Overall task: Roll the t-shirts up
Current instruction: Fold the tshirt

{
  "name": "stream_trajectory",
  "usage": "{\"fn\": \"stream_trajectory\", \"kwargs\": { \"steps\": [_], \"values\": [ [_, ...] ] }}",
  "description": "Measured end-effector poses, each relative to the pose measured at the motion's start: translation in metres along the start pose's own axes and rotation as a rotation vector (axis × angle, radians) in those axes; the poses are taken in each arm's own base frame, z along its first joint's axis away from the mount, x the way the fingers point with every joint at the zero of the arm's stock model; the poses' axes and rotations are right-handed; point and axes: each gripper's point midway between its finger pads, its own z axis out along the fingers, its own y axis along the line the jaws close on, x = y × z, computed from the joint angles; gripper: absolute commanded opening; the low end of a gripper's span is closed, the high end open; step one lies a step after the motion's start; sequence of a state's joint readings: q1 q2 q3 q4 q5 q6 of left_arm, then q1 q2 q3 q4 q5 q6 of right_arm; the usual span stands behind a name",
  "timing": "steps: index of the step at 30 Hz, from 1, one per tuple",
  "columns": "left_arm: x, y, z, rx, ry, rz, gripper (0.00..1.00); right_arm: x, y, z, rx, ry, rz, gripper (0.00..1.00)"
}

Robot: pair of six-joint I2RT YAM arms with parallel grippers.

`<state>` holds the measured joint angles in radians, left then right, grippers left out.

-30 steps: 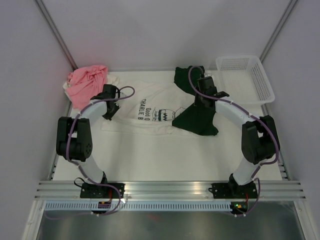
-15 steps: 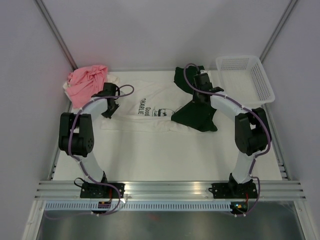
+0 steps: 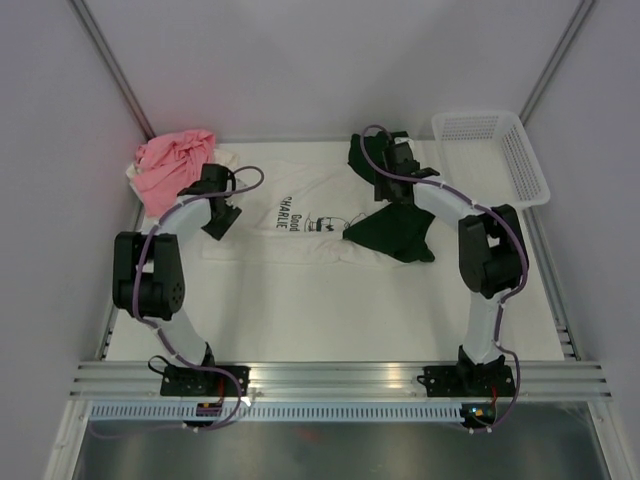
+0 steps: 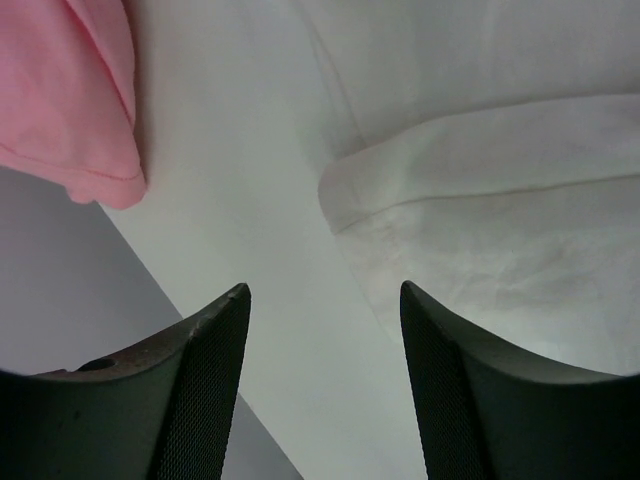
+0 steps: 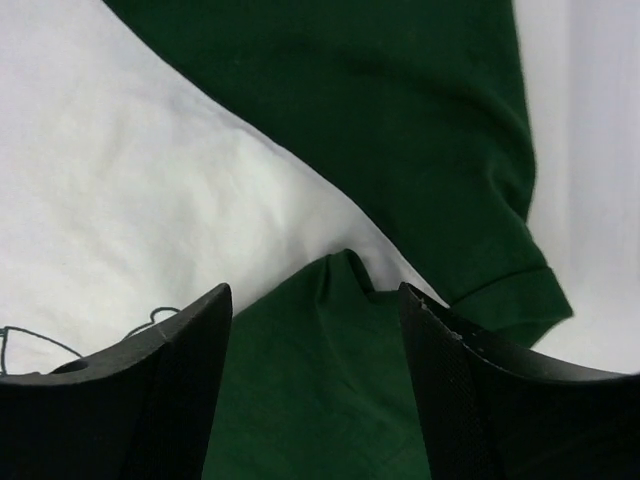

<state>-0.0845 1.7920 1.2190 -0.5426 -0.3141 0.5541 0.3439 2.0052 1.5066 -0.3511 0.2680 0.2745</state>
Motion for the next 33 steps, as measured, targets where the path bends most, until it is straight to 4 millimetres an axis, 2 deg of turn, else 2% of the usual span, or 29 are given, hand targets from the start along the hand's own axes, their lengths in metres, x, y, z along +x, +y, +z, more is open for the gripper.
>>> {"fn": "stream_trajectory", "kwargs": {
  "steps": [3,6,8,11,14,16,17,18,20,24,25,26,27,28,29,30,31,33],
  "values": [
    [0.007,0.002,-0.020,-0.003,-0.044,0.015,0.68,0.003,-0.010,-0.014,0.029,-0.007,0.007,0.73],
    [0.018,-0.001,-0.044,-0.002,-0.103,0.048,0.69,0.017,-0.027,-0.042,0.063,-0.001,0.021,0.69],
    [0.028,-0.007,-0.049,0.004,-0.110,0.079,0.71,0.030,-0.039,-0.062,0.083,0.003,0.035,0.64],
    [0.045,-0.024,-0.032,0.043,-0.060,0.128,0.73,0.053,-0.052,-0.083,0.095,0.014,0.067,0.51],
    [0.060,-0.041,-0.013,0.087,-0.002,0.166,0.74,0.084,-0.064,-0.095,0.108,0.044,0.103,0.47],
    [0.064,-0.048,-0.003,0.099,0.014,0.179,0.74,0.101,-0.074,-0.102,0.111,0.053,0.146,0.51],
    [0.064,-0.047,0.000,0.092,0.018,0.187,0.75,0.108,-0.079,-0.105,0.113,0.058,0.173,0.58],
    [0.059,-0.045,0.001,0.081,0.001,0.185,0.75,0.113,-0.083,-0.106,0.110,0.057,0.207,0.60],
    [0.052,-0.043,0.004,0.062,-0.022,0.181,0.75,0.120,-0.089,-0.104,0.102,0.060,0.267,0.62],
    [0.038,-0.037,0.009,0.023,-0.063,0.173,0.70,0.132,-0.085,-0.093,0.044,0.083,0.369,0.60],
    [0.036,-0.036,0.010,0.015,-0.072,0.171,0.62,0.136,-0.083,-0.089,0.029,0.094,0.390,0.58],
    [0.034,-0.036,0.012,0.010,-0.077,0.168,0.53,0.140,-0.081,-0.085,0.017,0.103,0.409,0.50],
    [0.033,-0.036,0.013,0.009,-0.082,0.167,0.36,0.145,-0.079,-0.080,0.008,0.116,0.426,0.44],
    [0.031,-0.038,0.015,0.012,-0.090,0.158,0.25,0.150,-0.078,-0.077,0.001,0.128,0.445,0.31],
    [0.031,-0.041,0.018,0.020,-0.092,0.162,0.09,0.156,-0.078,-0.074,-0.003,0.141,0.459,0.24],
    [0.033,-0.043,0.020,0.020,-0.086,0.163,0.02,0.160,-0.077,-0.071,-0.006,0.148,0.479,0.19],
    [0.033,-0.045,0.021,0.024,-0.089,0.162,0.02,0.159,-0.080,-0.071,-0.004,0.144,0.496,0.10],
    [0.032,-0.046,0.021,0.021,-0.095,0.163,0.02,0.156,-0.085,-0.070,-0.001,0.121,0.525,0.05]
  ]
}}
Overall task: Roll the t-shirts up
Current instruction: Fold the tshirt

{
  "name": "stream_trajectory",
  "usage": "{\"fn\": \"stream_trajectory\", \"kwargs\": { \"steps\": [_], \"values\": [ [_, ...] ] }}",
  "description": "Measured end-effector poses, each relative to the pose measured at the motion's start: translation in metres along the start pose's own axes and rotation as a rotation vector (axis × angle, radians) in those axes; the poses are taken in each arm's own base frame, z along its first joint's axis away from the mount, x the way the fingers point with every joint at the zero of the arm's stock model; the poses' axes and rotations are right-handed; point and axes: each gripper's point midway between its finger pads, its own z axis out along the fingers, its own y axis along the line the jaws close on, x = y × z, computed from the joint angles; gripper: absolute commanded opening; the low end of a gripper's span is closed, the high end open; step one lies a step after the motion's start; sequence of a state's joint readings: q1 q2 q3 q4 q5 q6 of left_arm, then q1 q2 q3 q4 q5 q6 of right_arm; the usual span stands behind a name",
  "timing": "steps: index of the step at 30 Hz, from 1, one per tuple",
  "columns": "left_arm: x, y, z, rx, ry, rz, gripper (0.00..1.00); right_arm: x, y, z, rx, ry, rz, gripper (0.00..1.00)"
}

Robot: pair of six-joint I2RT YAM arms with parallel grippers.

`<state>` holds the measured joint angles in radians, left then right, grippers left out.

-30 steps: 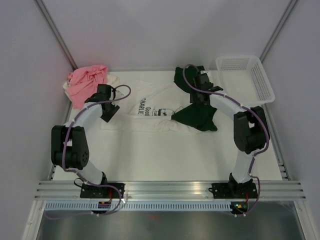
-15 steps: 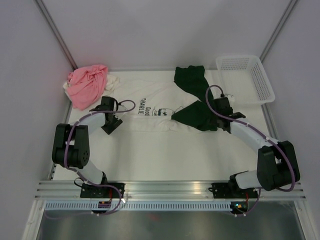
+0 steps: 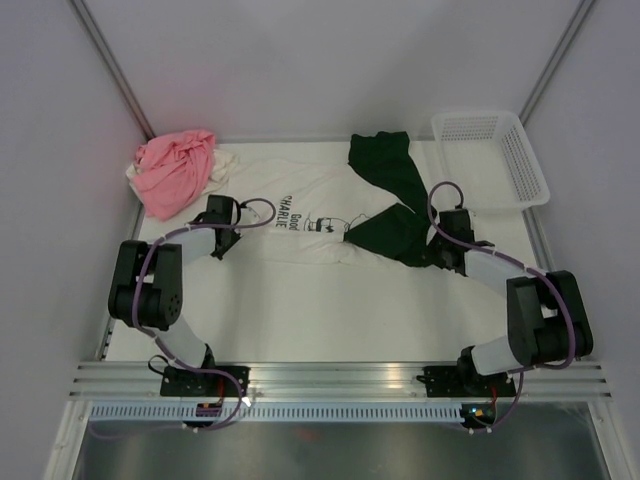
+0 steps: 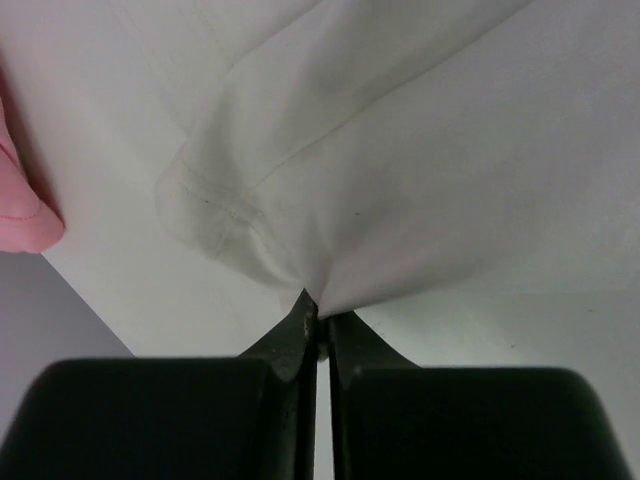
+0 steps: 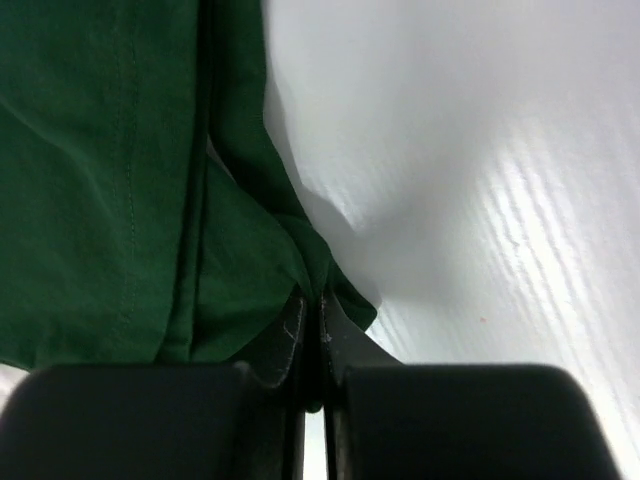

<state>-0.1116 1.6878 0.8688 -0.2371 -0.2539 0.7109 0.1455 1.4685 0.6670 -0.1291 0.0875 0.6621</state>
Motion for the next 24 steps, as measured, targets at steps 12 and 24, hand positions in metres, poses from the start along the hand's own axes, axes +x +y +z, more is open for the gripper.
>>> {"fn": "stream_trajectory", "kwargs": {
  "steps": [12,24],
  "values": [
    [0.026,-0.010,-0.027,-0.002,0.016,0.002,0.02,-0.017,-0.019,-0.037,0.051,-0.087,-0.023,0.00],
    [0.084,-0.057,-0.074,0.154,0.110,0.037,0.02,0.002,-0.032,-0.068,0.059,-0.058,0.000,0.01]
  ]
}}
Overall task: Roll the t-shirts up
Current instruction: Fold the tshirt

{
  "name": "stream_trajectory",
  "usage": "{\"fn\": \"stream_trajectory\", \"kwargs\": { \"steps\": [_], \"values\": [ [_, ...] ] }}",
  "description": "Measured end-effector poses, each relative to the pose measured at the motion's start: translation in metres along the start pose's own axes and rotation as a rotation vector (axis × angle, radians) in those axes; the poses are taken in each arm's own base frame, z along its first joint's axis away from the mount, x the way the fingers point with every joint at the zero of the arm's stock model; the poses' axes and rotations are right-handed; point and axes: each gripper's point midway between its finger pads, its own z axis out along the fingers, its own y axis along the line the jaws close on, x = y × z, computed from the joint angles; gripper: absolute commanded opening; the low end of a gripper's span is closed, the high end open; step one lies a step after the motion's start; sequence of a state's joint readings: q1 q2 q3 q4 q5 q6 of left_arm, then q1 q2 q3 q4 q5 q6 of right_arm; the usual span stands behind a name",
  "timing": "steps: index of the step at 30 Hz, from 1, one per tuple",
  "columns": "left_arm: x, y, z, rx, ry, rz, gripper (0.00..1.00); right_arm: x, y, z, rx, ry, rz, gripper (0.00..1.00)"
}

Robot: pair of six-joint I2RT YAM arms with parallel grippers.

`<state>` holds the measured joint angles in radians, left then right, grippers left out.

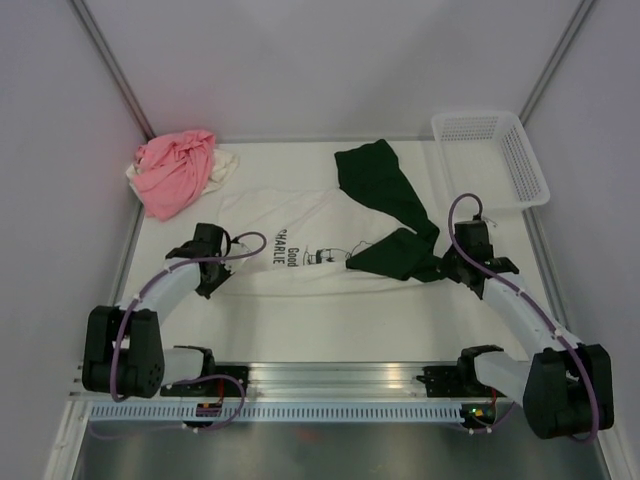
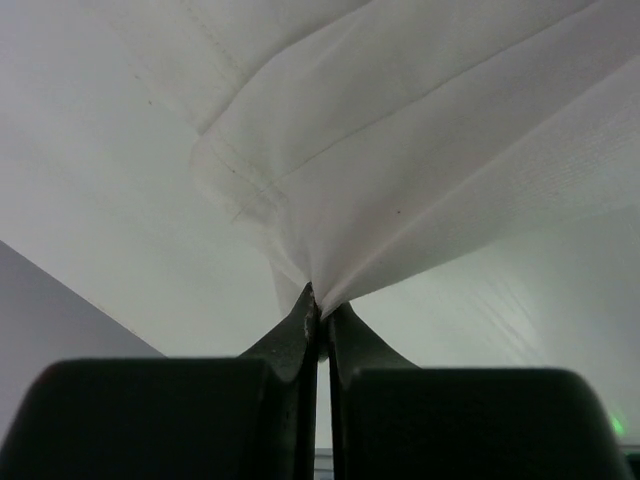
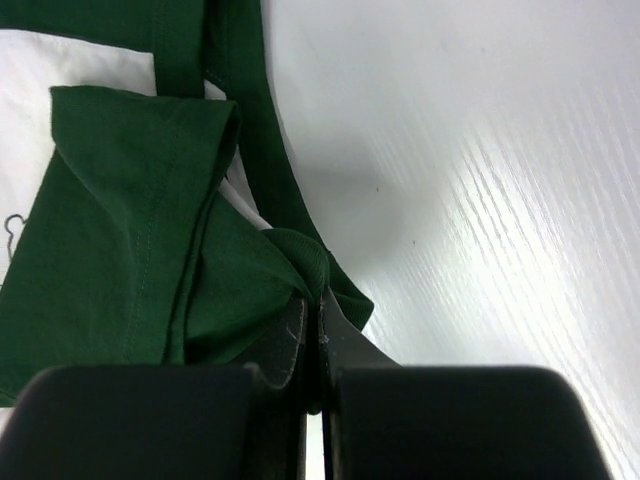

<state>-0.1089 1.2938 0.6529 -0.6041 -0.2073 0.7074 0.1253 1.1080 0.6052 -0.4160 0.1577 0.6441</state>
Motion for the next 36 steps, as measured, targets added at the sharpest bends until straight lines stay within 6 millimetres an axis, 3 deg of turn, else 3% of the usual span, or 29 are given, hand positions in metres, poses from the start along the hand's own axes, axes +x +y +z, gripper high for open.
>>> {"fn": "stream_trajectory", "kwargs": {
  "steps": [13,14,17,19,21,23,26,29,30,31,33,36],
  "values": [
    [0.036,-0.024,-0.027,0.077,0.092,0.002,0.02,0.009,-0.010,-0.053,-0.042,-0.016,0.038,0.02],
    [0.039,-0.027,-0.030,0.084,0.099,0.002,0.12,0.010,-0.011,-0.056,-0.044,-0.012,0.041,0.04],
    [0.047,-0.033,-0.037,0.099,0.118,0.013,0.65,0.007,-0.013,-0.067,-0.036,-0.022,0.057,0.57],
    [0.055,-0.037,-0.043,0.115,0.146,0.009,0.77,-0.003,-0.016,-0.076,-0.018,-0.056,0.066,0.69],
    [0.061,-0.040,-0.048,0.130,0.174,0.015,0.79,-0.016,-0.020,-0.089,-0.001,-0.109,0.071,0.81],
    [0.061,-0.036,-0.055,0.128,0.183,0.017,0.81,-0.030,-0.020,-0.102,0.002,-0.166,0.075,0.81],
    [0.038,-0.008,-0.076,0.068,0.115,-0.013,0.81,-0.055,-0.014,-0.123,-0.019,-0.258,0.079,0.80],
    [-0.013,0.039,-0.107,-0.029,-0.052,-0.097,0.69,-0.083,0.008,-0.136,-0.091,-0.319,0.050,0.71],
    [-0.039,0.059,-0.120,-0.061,-0.137,-0.146,0.65,-0.092,0.017,-0.135,-0.111,-0.325,0.034,0.70],
    [-0.057,0.072,-0.128,-0.078,-0.196,-0.178,0.58,-0.101,0.029,-0.130,-0.134,-0.320,0.017,0.68],
    [-0.097,0.096,-0.135,-0.090,-0.305,-0.244,0.58,-0.117,0.053,-0.114,-0.158,-0.299,-0.030,0.66],
    [-0.138,0.112,-0.115,-0.056,-0.360,-0.313,0.60,-0.131,0.086,-0.071,-0.150,-0.239,-0.128,0.66]
  ]
}}
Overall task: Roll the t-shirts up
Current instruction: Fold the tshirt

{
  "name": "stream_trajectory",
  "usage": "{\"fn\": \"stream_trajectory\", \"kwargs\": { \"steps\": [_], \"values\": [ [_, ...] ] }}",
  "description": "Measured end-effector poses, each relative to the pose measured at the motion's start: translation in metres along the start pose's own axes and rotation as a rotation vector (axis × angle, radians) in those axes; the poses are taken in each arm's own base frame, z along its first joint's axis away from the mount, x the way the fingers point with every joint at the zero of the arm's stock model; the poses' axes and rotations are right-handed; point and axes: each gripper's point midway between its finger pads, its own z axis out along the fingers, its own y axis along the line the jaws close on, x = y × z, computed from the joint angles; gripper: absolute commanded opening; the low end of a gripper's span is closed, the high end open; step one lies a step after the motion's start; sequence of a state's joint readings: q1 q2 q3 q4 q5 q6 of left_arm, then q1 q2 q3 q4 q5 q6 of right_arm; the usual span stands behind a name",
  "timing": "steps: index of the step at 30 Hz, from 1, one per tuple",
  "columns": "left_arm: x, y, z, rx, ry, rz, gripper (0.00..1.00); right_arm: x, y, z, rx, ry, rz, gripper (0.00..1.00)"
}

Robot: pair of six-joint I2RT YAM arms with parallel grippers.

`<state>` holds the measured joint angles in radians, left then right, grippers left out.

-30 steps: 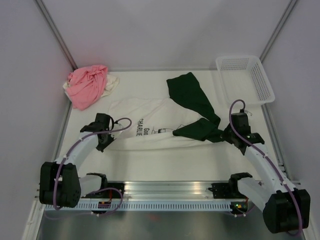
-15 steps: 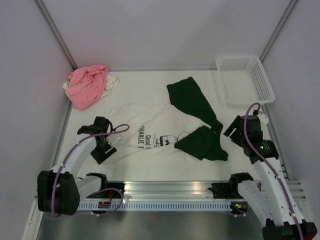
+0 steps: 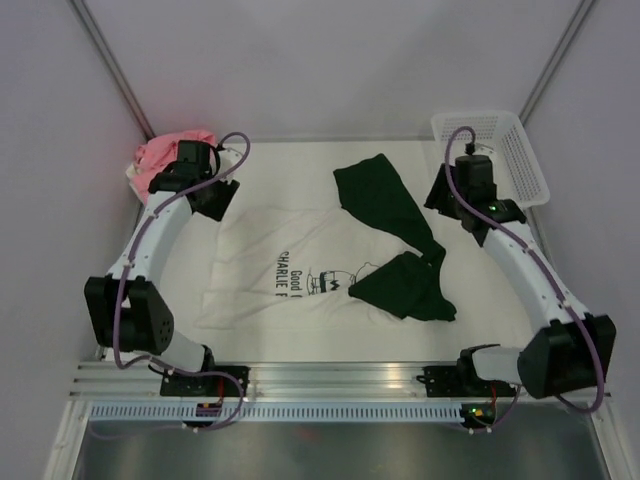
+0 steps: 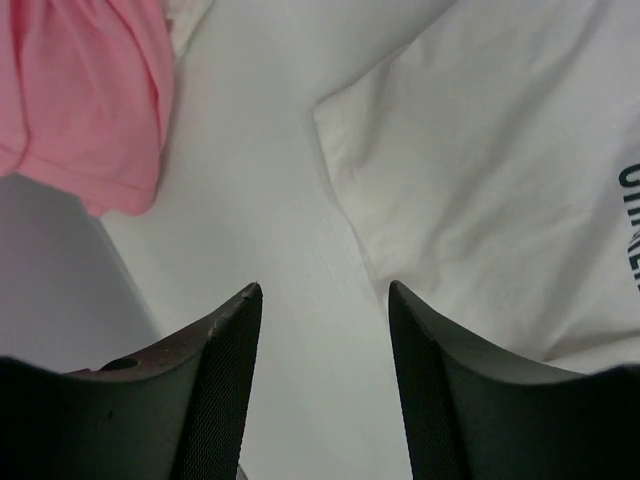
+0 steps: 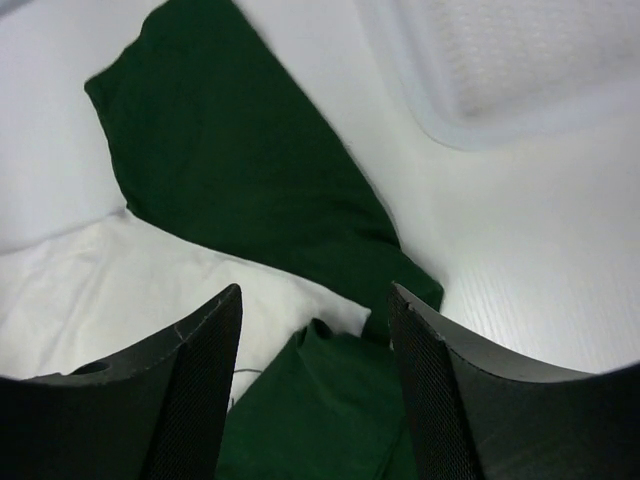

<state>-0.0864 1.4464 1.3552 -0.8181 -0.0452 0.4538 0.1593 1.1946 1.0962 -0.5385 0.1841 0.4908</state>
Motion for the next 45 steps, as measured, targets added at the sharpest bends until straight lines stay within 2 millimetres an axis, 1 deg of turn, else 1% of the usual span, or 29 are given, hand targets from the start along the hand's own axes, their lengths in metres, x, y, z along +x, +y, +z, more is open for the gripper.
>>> {"fn": "stream_trajectory", "kwargs": {
  "steps": [3,5,7,9,10,12,13,14,15,16,17,19,22,23,25,27,29,32,33,34,35,36,38,39,41,42,45],
  "values": [
    [-0.003,-0.005,0.044,0.038,0.051,-0.049,0.60,0.006,0.025,0.042,-0.011,0.064,-0.093,0.67],
    [0.002,-0.008,0.075,0.050,0.102,-0.074,0.60,0.007,0.040,0.067,-0.021,0.087,-0.137,0.67],
    [0.009,-0.007,0.101,0.051,0.147,-0.105,0.58,0.007,0.054,0.096,-0.030,0.101,-0.171,0.67],
    [0.015,0.000,0.118,0.045,0.174,-0.144,0.59,0.005,0.062,0.122,-0.030,0.113,-0.192,0.67],
    [0.018,0.006,0.125,0.039,0.183,-0.168,0.59,0.003,0.067,0.134,-0.032,0.110,-0.198,0.67],
    [0.020,0.019,0.133,0.024,0.182,-0.207,0.62,0.003,0.076,0.163,-0.030,0.124,-0.217,0.68],
    [0.021,0.025,0.138,0.015,0.179,-0.226,0.63,0.003,0.081,0.184,-0.026,0.134,-0.229,0.70],
    [0.023,0.030,0.140,0.007,0.178,-0.241,0.64,0.003,0.084,0.193,-0.027,0.134,-0.233,0.70],
    [0.025,0.032,0.144,0.013,0.175,-0.253,0.64,0.006,0.085,0.209,-0.018,0.143,-0.242,0.71],
    [0.026,0.032,0.146,0.022,0.174,-0.261,0.65,0.012,0.086,0.225,-0.009,0.157,-0.250,0.73],
    [0.026,0.030,0.150,0.033,0.173,-0.266,0.65,0.016,0.086,0.236,-0.001,0.168,-0.256,0.73],
    [0.026,0.022,0.158,0.072,0.170,-0.271,0.66,0.031,0.083,0.261,0.018,0.199,-0.271,0.74],
    [0.029,0.008,0.170,0.124,0.180,-0.276,0.66,0.055,0.073,0.288,0.049,0.249,-0.298,0.75],
    [0.029,0.004,0.173,0.141,0.181,-0.278,0.65,0.054,0.072,0.295,0.066,0.238,-0.308,0.75],
    [0.030,-0.002,0.177,0.163,0.185,-0.282,0.63,0.050,0.076,0.300,0.063,0.223,-0.317,0.74],
    [0.031,-0.005,0.181,0.176,0.188,-0.286,0.61,0.050,0.077,0.305,0.064,0.221,-0.320,0.73],
    [0.033,-0.006,0.185,0.183,0.194,-0.287,0.59,0.048,0.079,0.309,0.057,0.216,-0.319,0.69],
    [0.037,-0.011,0.190,0.202,0.205,-0.291,0.52,0.047,0.079,0.311,0.051,0.213,-0.317,0.61],
    [0.037,-0.013,0.191,0.209,0.204,-0.293,0.42,0.046,0.079,0.311,0.049,0.213,-0.316,0.56],
    [0.036,-0.013,0.191,0.213,0.202,-0.297,0.32,0.046,0.079,0.311,0.047,0.212,-0.314,0.43],
    [0.035,-0.014,0.191,0.215,0.199,-0.303,0.19,0.046,0.079,0.312,0.043,0.213,-0.316,0.37],
    [0.034,-0.014,0.191,0.219,0.196,-0.309,0.03,0.046,0.080,0.312,0.039,0.214,-0.311,0.29],
    [0.033,-0.015,0.191,0.226,0.192,-0.311,0.02,0.047,0.081,0.313,0.026,0.215,-0.299,0.22],
    [0.032,-0.015,0.191,0.226,0.190,-0.311,0.02,0.047,0.082,0.312,0.017,0.216,-0.292,0.16],
    [0.032,-0.015,0.191,0.227,0.188,-0.311,0.02,0.048,0.084,0.309,-0.002,0.218,-0.283,0.08],
    [0.031,-0.015,0.191,0.226,0.186,-0.311,0.02,0.051,0.084,0.307,-0.010,0.224,-0.281,0.01],
    [0.033,-0.016,0.184,0.217,0.168,-0.309,0.02,0.060,0.079,0.291,-0.021,0.257,-0.280,0.00]
  ]
}}
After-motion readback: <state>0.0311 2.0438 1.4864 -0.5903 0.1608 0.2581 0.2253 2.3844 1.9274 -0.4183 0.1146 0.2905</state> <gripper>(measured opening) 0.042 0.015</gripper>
